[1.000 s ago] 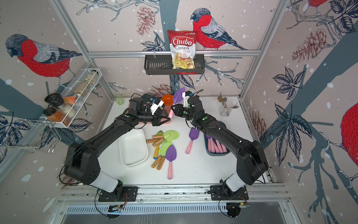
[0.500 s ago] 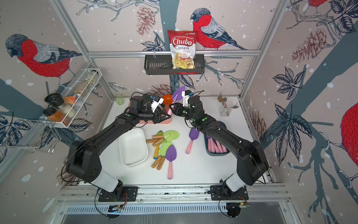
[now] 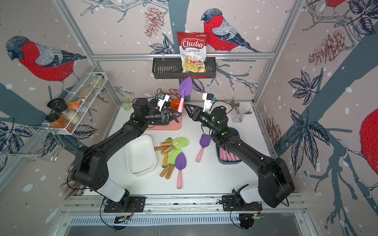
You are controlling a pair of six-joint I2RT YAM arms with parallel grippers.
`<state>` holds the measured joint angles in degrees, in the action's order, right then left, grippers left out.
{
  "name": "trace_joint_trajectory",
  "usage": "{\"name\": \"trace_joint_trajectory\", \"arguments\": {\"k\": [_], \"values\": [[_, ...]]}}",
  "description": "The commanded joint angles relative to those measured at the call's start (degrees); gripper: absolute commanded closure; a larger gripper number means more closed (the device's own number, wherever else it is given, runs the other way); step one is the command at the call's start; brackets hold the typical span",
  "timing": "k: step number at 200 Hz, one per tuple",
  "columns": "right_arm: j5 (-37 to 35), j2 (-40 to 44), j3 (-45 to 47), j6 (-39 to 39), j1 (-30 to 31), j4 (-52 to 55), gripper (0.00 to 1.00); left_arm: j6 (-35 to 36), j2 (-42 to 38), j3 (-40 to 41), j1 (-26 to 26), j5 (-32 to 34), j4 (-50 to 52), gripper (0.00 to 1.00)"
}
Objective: Sort the small shovels by color and place them into the storage box
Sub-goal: Pick up the shovel from the center of the board.
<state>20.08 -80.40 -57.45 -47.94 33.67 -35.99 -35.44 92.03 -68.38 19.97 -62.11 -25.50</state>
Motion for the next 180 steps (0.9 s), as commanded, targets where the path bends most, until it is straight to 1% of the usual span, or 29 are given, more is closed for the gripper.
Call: {"name": "trace_joint_trajectory", "arguments": {"k": [1, 30, 90, 98, 119, 123, 130, 139, 147, 169, 180], "values": [[0.92, -0.67, -0.55, -0.67, -0.10, -4.78, 0.55, -6.62, -0.40, 0.59, -0.16, -1.09, -10.47, 1.00], [0.66, -2.62, -3.15, 0.07, -0.10, -3.94, 0.52, -6.84, -0.88, 1.19, -0.11, -1.09, -11.23, 1.00], [3.69, -9.65, -12.04, 1.03, -0.18, -2.68, 0.53, -6.67, -1.48, 1.52, -0.11, -1.15, -11.57, 1.00], [4.04, -10.26, -12.94, 1.27, -0.27, -2.12, 0.57, -6.66, -1.57, 1.63, -0.15, -1.17, -11.59, 1.00], [4.84, -11.33, -14.70, 1.96, -0.27, -0.68, 0.77, -6.49, -1.67, 1.66, -0.15, -1.17, -11.51, 1.00], [4.87, -11.34, -14.82, 2.17, -0.27, -0.39, 0.79, -6.49, -1.68, 1.66, -0.16, -1.15, -11.54, 1.00], [4.96, -11.21, -15.00, 2.52, -0.38, 0.12, 0.81, -6.41, -1.68, 1.62, -0.13, -1.17, -11.51, 1.00], [5.05, -11.11, -15.04, 2.76, -0.51, 0.78, 0.81, -6.42, -1.59, 1.60, -0.18, -1.17, -11.42, 1.00], [5.43, -11.11, -15.06, 2.70, -0.66, 1.15, 0.78, -6.40, -1.59, 1.59, -0.13, -1.17, -11.40, 1.00], [6.26, -11.43, -15.10, 2.33, -0.95, 1.52, 0.64, -6.41, -1.41, 1.46, -0.15, -1.26, -11.37, 1.00], [6.46, -11.66, -15.06, 2.25, -0.87, 1.70, 0.61, -6.40, -1.44, 1.43, -0.14, -1.26, -11.42, 1.00]]}}
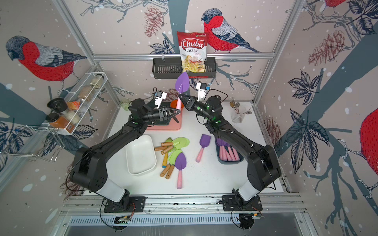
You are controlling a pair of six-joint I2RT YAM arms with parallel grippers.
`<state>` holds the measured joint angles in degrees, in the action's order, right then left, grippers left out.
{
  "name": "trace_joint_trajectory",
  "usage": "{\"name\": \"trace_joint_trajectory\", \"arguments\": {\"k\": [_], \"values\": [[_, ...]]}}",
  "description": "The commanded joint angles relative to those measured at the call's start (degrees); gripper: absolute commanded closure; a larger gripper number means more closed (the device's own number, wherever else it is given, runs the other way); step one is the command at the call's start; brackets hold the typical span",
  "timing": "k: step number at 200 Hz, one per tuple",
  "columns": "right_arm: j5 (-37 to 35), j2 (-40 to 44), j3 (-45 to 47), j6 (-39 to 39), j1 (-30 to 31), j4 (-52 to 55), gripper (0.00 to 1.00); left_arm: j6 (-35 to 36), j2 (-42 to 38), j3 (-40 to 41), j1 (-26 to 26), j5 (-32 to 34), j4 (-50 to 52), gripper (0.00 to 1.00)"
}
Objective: Sort the small shovels by color and place them into the storage box
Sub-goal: Pick up the shovel from the center of the board.
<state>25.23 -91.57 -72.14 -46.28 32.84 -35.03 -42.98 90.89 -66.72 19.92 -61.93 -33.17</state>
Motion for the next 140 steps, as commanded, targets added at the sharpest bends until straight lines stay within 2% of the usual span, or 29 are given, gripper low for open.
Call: {"name": "trace_joint_trajectory", "arguments": {"k": [1, 72, 114, 140], "values": [[1.30, -0.52, -0.42, 0.63, -0.05, 0.74, 0.60, 1.14, -0.29, -0.24, -0.08, -1.48, -3.74, 1.00], [3.33, -2.37, -1.57, -0.46, 0.25, 0.33, 0.57, 1.75, -0.45, -0.27, -0.11, -1.05, -2.79, 1.00], [3.68, -2.40, -1.76, -0.12, 0.60, 0.61, 0.84, 2.17, -0.56, -0.26, -0.07, -0.66, -2.05, 1.00], [3.68, -1.42, -1.71, 1.47, 0.05, 3.57, 0.93, 3.40, -0.50, -0.81, -0.12, 0.38, 0.63, 0.98]]}}
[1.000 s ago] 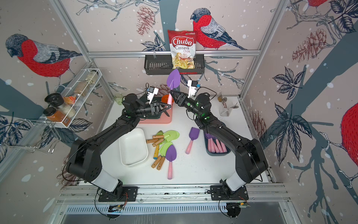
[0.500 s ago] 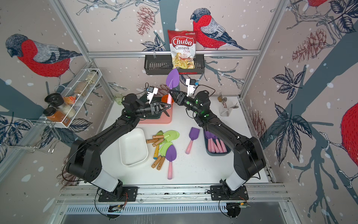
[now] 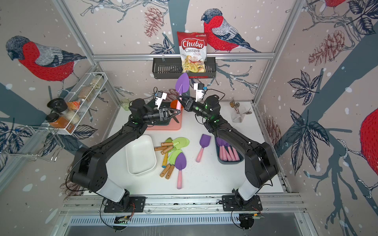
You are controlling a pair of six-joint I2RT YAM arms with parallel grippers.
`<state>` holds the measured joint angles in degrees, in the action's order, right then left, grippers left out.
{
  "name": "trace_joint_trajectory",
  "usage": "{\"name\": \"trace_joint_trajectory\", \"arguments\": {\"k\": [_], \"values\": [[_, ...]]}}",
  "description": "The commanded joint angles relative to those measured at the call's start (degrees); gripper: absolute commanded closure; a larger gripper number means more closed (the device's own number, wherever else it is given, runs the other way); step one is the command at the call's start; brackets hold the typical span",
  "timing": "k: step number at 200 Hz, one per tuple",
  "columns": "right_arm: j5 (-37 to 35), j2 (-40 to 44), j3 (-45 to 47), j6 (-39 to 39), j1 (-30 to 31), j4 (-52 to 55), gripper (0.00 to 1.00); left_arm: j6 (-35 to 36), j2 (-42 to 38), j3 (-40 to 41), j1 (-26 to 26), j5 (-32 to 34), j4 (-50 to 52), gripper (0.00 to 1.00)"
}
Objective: Sort the small shovels by color and place them into the storage box
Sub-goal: Pick up the shovel from the center of the board, then place the shovel in the storage box.
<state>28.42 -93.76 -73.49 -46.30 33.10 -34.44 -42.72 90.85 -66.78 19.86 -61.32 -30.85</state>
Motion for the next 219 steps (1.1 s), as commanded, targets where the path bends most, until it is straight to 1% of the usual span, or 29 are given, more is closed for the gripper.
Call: {"name": "trace_joint_trajectory", "arguments": {"k": [1, 17, 37, 51, 64, 93, 111, 131, 152, 166, 183, 219], "values": [[0.49, 0.81, -0.35, 1.57, -0.27, 3.11, 0.93, 3.20, -0.48, -0.73, -0.11, -0.17, -1.59, 0.97], [0.45, 1.96, 0.00, 3.09, -1.21, 6.29, 0.96, 4.24, -0.41, -1.21, -0.13, 0.62, 0.43, 0.80], [0.79, 3.85, 0.65, 5.81, -2.89, 12.36, 0.97, 6.58, -0.49, -1.76, -0.17, 1.64, 3.90, 0.62], [1.47, 5.33, 0.80, 8.84, -4.52, 18.75, 0.97, 8.58, -0.67, -2.18, -0.32, 2.42, 6.41, 0.54], [1.64, 6.74, 1.21, 12.30, -6.20, 26.12, 0.97, 11.37, -0.67, -2.67, -0.52, 2.35, 9.19, 0.49], [1.09, 10.87, 5.37, 17.92, -11.53, 39.46, 0.97, 18.36, -1.10, -3.53, -0.58, 4.09, 16.89, 0.49], [-1.03, 12.74, 6.73, 22.67, -14.61, 49.56, 0.97, 21.60, -1.46, -3.69, -0.76, 4.85, 19.92, 0.48], [-3.92, 12.75, 7.29, 28.16, -18.78, 61.79, 0.97, 27.28, -1.29, -4.94, -0.78, 6.05, 25.38, 0.48], [-8.08, 11.13, 8.61, 30.02, -23.59, 71.36, 0.97, 32.92, -1.35, -5.33, -0.77, 9.08, 30.96, 0.48], [-9.49, 9.93, 10.03, 30.33, -26.63, 74.74, 0.97, 35.87, -1.54, -4.82, -0.73, 10.47, 33.43, 0.48], [-9.55, 8.99, 12.13, 30.75, -29.04, 75.86, 0.97, 37.46, -2.02, -3.73, -0.78, 11.58, 34.68, 0.48], [-11.06, 6.92, 14.31, 31.49, -29.97, 76.93, 0.95, 38.57, -2.87, -2.43, -0.72, 11.92, 35.19, 0.47]]}}
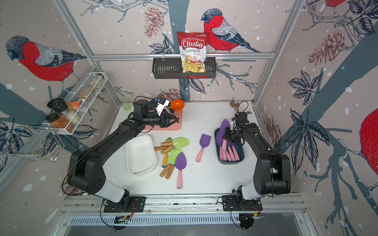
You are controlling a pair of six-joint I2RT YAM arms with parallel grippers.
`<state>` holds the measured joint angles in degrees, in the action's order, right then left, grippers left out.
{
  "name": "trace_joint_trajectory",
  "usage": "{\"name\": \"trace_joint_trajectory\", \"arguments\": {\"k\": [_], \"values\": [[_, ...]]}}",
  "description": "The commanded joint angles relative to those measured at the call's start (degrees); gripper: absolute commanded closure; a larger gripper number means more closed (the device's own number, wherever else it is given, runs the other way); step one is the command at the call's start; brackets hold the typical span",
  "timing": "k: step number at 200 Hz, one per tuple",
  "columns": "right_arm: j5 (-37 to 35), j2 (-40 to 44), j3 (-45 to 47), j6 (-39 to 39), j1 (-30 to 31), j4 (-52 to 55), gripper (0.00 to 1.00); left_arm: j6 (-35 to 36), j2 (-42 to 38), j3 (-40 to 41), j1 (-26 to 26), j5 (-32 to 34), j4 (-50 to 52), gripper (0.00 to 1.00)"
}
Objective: Sort the small shovels by color and place them into the storage box
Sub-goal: Place the shovel in the storage box.
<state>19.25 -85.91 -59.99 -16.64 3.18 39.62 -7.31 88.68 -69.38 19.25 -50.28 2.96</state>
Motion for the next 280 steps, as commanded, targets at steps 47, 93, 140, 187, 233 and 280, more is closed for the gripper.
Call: {"name": "trace_joint_trajectory", "arguments": {"k": [47, 93, 140, 187, 233, 280], "values": [[-5.42, -2.50, 2.44, 3.64, -1.59, 2.30, 0.89, 3.40, -0.53, 0.35, -0.09, 0.94, 1.44, 0.47], [-6.14, -3.26, 3.22, 5.63, -3.18, 2.14, 0.57, 3.43, -0.62, 0.51, -0.17, 0.94, 1.43, 0.47], [-7.42, -5.37, 2.68, 6.17, -3.62, 2.78, 0.66, 3.61, -0.79, 0.83, -0.16, 1.06, 1.43, 0.47], [-8.52, -6.17, 2.55, 5.48, -3.10, 3.50, 0.71, 3.95, -0.93, 1.12, -0.11, 1.21, 1.51, 0.47], [-10.10, -4.04, 0.45, 4.27, -2.07, 5.17, 0.59, 4.66, -1.10, 1.26, -0.14, 1.83, 1.95, 0.47], [-16.74, -0.62, -7.48, -1.58, 5.32, 8.54, 0.57, 8.07, -1.31, 4.16, -0.33, 3.87, 2.46, 0.47]]}}
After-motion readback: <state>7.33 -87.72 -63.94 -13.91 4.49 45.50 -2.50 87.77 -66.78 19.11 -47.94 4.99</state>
